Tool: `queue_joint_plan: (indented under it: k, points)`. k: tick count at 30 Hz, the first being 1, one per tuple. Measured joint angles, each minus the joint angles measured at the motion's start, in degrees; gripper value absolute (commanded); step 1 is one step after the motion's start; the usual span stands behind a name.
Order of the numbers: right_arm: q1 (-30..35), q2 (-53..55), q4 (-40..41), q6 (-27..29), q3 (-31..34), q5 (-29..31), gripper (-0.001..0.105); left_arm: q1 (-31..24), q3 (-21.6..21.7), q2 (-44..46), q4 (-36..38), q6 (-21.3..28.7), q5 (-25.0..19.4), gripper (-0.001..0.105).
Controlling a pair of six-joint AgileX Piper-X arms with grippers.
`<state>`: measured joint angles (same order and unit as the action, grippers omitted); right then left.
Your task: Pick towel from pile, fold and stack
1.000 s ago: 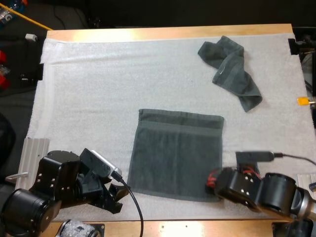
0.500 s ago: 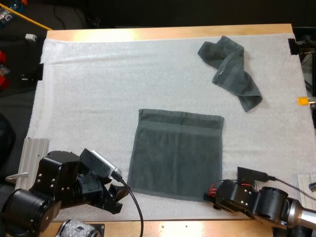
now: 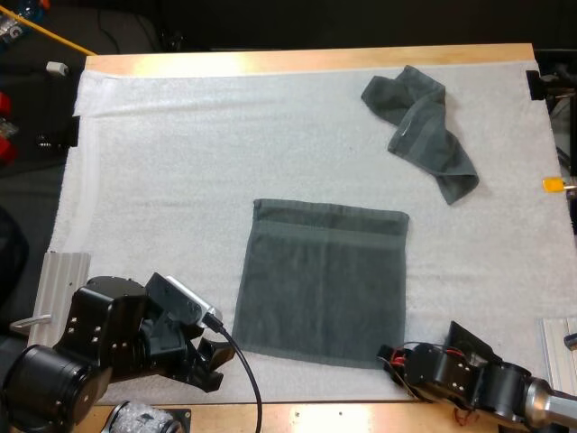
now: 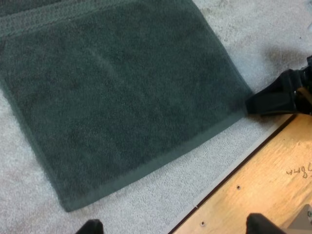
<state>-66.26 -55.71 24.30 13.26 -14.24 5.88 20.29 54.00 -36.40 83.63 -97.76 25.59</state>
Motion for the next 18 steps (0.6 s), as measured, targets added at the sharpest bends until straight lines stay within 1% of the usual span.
queue_joint_plan:
  k: [4, 9, 11, 13, 14, 15, 16, 18]
  points:
    - [0.0, 0.0, -3.8, -2.9, 1.6, 1.2, 0.036, 0.0, 0.0, 0.0, 0.1, 0.0, 0.0, 0.057]
    - [0.0, 0.0, -4.8, -4.0, 1.8, 2.4, 0.035, 0.0, 0.0, 0.0, 0.1, 0.0, 0.0, 0.057]
    - [0.0, 0.0, -4.8, -4.0, 1.8, 2.6, 0.029, 0.0, 0.0, 0.0, 0.1, 0.0, 0.0, 0.057]
    - [0.0, 0.0, -4.8, -4.0, 1.9, 2.9, 0.014, 0.0, 0.0, 0.0, 0.1, 0.0, 0.0, 0.057]
    - [0.0, 0.0, -4.8, -4.0, 1.9, 3.3, 0.010, 0.0, 0.0, 0.0, 0.1, 0.0, 0.0, 0.057]
    - [0.0, 0.0, -4.8, -4.1, 1.9, 3.8, 0.003, 0.0, 0.0, 0.0, 0.1, 0.0, 0.0, 0.057]
    - [0.0, 0.0, -4.8, -4.2, 1.9, 4.1, 0.000, 0.0, 0.0, 0.0, 0.1, 0.0, 0.0, 0.057]
    - [0.0, 0.0, -4.8, -4.2, 2.0, 4.4, 0.000, 0.0, 0.0, 0.0, 0.1, 0.0, 0.0, 0.057]
